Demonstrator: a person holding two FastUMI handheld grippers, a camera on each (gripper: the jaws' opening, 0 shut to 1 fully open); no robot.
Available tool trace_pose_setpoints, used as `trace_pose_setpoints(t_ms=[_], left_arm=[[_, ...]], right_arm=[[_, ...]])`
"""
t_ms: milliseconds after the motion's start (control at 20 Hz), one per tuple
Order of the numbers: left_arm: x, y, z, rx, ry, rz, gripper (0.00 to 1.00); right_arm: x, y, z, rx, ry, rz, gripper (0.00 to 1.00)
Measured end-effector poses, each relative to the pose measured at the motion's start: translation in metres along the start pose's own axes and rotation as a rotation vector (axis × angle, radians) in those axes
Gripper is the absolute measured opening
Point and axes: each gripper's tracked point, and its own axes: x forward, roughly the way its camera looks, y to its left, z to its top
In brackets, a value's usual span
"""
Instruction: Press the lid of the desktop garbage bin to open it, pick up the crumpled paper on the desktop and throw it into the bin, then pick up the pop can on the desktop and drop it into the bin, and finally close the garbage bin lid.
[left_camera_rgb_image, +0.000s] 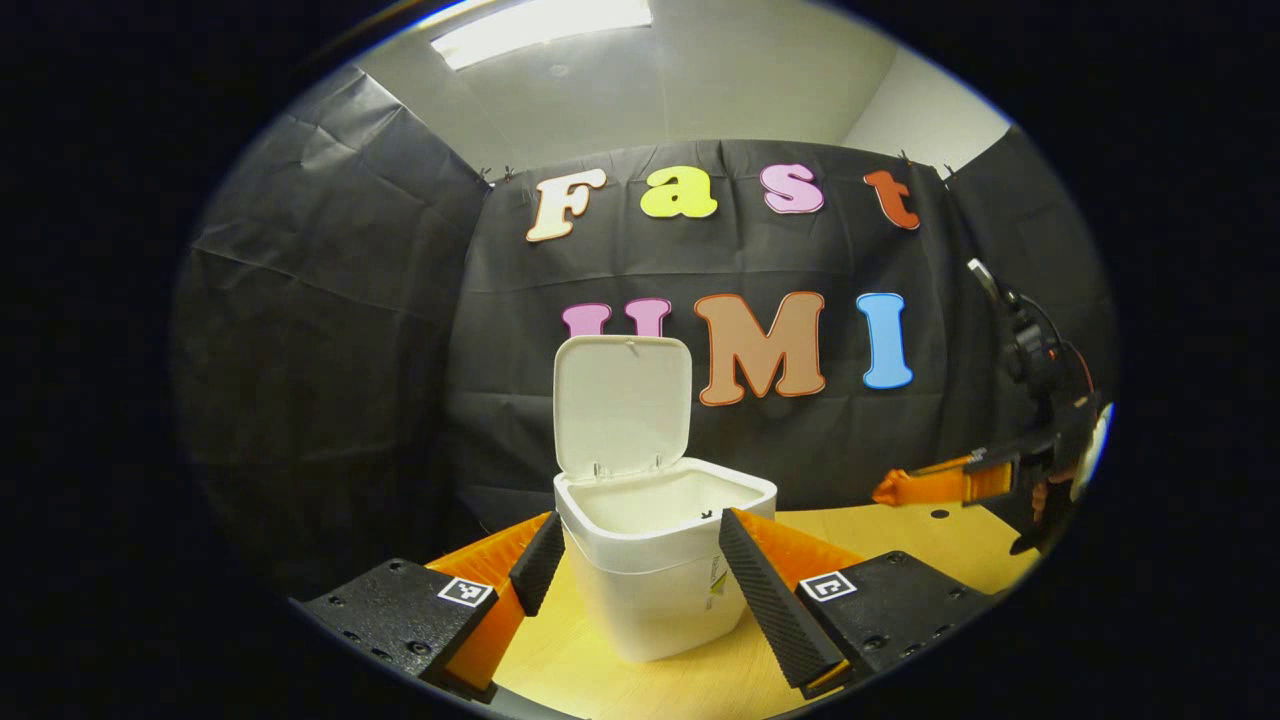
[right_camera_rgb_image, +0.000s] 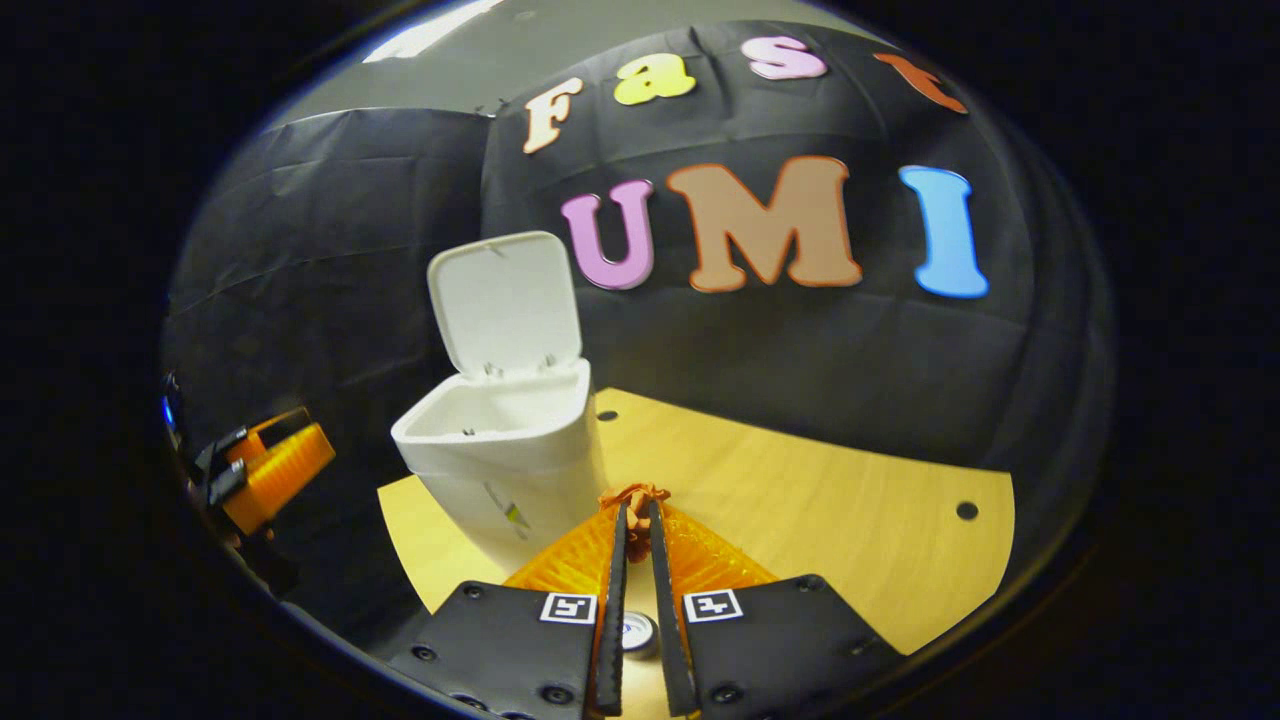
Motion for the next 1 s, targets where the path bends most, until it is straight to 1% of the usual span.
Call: trace_pose_setpoints(t_ms=[50, 250, 500, 600, 650, 700, 750, 800, 850, 900, 950, 1000], left_arm=[[0.001, -0.001, 0.000, -0.002, 0.002, -0.002, 0.95], [-0.002, -0.003, -0.004, -0.009, 0.012, -0.008, 0.95], [-0.006, -0.002, -0.008, -0.009, 0.025, -0.013, 0.95], [-0.008, -0.001, -0.010, -0.009, 0.032, -0.016, 0.95], [-0.007, -0.001, -0.010, -0.008, 0.037, -0.020, 0.95], [-0.007, -0.002, -0.012, -0.005, 0.043, -0.023, 0.95], [-0.006, -0.003, -0.012, -0.002, 0.042, -0.028, 0.99], [-0.006, -0.005, -0.011, -0.001, 0.037, -0.035, 0.99], [-0.005, -0.007, -0.009, -0.002, 0.035, -0.045, 0.95], [-0.005, -0.010, -0.011, -0.005, 0.036, -0.056, 0.99], [-0.004, -0.014, -0.013, -0.008, 0.039, -0.069, 0.95], [-0.004, -0.019, -0.017, -0.012, 0.043, -0.085, 0.95]], right_arm=[[0.013, 0.011, 0.014, -0.025, -0.013, 0.021, 0.17], [0.051, 0.060, 0.048, -0.086, -0.042, 0.103, 0.19], [0.107, 0.073, 0.062, -0.149, -0.009, 0.099, 0.17], [0.118, 0.081, 0.058, -0.146, 0.001, 0.109, 0.22], [0.124, 0.085, 0.054, -0.142, 0.012, 0.119, 0.32], [0.130, 0.091, 0.050, -0.139, 0.033, 0.139, 0.37], [0.131, 0.094, 0.042, -0.135, 0.061, 0.161, 0.44], [0.132, 0.094, 0.036, -0.132, 0.078, 0.168, 0.61], [0.136, 0.093, 0.035, -0.140, 0.076, 0.163, 0.77], [0.129, 0.090, 0.038, -0.155, 0.070, 0.154, 0.94], [0.127, 0.087, 0.041, -0.167, 0.056, 0.139, 0.95], [0.121, 0.084, 0.046, -0.174, 0.039, 0.125, 0.94]])
